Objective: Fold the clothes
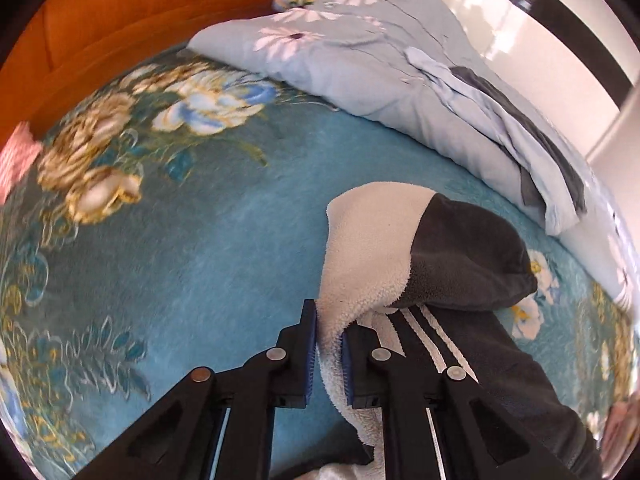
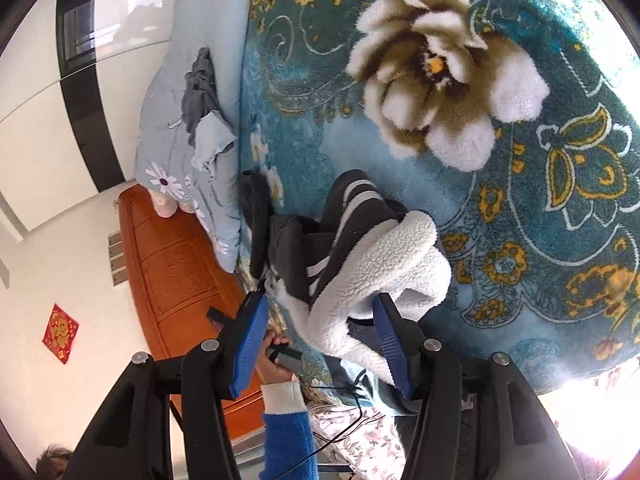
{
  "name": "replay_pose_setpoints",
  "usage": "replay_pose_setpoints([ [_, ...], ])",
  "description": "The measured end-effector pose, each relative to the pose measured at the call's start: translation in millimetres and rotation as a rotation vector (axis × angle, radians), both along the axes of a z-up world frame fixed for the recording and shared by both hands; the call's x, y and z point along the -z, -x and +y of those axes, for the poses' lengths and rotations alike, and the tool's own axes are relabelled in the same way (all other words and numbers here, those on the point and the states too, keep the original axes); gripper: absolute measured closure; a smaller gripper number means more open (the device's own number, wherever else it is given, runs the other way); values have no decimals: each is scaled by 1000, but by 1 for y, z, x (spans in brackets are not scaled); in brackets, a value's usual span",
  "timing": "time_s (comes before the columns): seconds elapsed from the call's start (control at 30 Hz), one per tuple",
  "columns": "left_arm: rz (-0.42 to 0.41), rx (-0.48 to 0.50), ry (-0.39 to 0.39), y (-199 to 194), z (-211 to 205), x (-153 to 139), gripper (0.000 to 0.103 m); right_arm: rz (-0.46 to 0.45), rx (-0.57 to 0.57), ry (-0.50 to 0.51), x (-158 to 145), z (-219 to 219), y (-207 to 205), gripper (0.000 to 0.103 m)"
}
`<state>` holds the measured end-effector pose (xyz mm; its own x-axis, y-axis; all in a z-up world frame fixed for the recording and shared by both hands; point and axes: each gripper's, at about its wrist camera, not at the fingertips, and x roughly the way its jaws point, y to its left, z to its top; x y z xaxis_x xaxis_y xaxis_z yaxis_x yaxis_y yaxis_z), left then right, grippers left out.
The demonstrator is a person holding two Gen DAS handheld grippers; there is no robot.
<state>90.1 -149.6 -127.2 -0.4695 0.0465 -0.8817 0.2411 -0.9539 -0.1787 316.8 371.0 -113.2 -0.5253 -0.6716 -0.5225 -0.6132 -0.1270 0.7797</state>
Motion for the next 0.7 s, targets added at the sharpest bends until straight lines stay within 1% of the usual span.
replay_pose_setpoints([
  [0.1,-4,-118,-100,-25,-34,-2,91,-50,-19,-38,19,0,6,47],
  [0.13,-5,-158,-133,-34,-45,-2,91,-53,-23,-45,23,-1,9,49],
  [0.17,-9,-186,-159,-41,-53,-3,91,-49,-22,-50,26,-3,12,60],
  [0.23,-6,-201,-168,-48,-58,-11,91,-25,-33,-82,24,-7,23,72],
  [0.27,9,-195,-157,-46,-57,-20,92,-8,-44,-106,22,-9,31,80],
  [0.33,40,-182,-134,-42,-54,-39,93,39,-90,-172,10,-15,50,84],
  [0.43,111,-154,-151,-24,-50,-86,93,158,-154,-222,-20,-26,95,88],
  [0.47,152,-147,-160,-20,-50,-106,93,217,-159,-220,-38,-28,114,89],
  [0.5,207,-140,-170,-19,-50,-130,93,278,-165,-220,-56,-31,132,89],
  [0.57,322,-129,-184,-24,-51,-175,93,430,-187,-240,-105,-38,160,90],
  [0.6,371,-128,-187,-32,-52,-192,93,517,-197,-255,-132,-42,166,90],
  [0.63,401,-132,-187,-41,-54,-200,93,596,-206,-285,-155,-43,167,90],
  [0.7,435,-148,-187,-61,-62,-205,93,722,-199,-334,-184,-38,158,90],
])
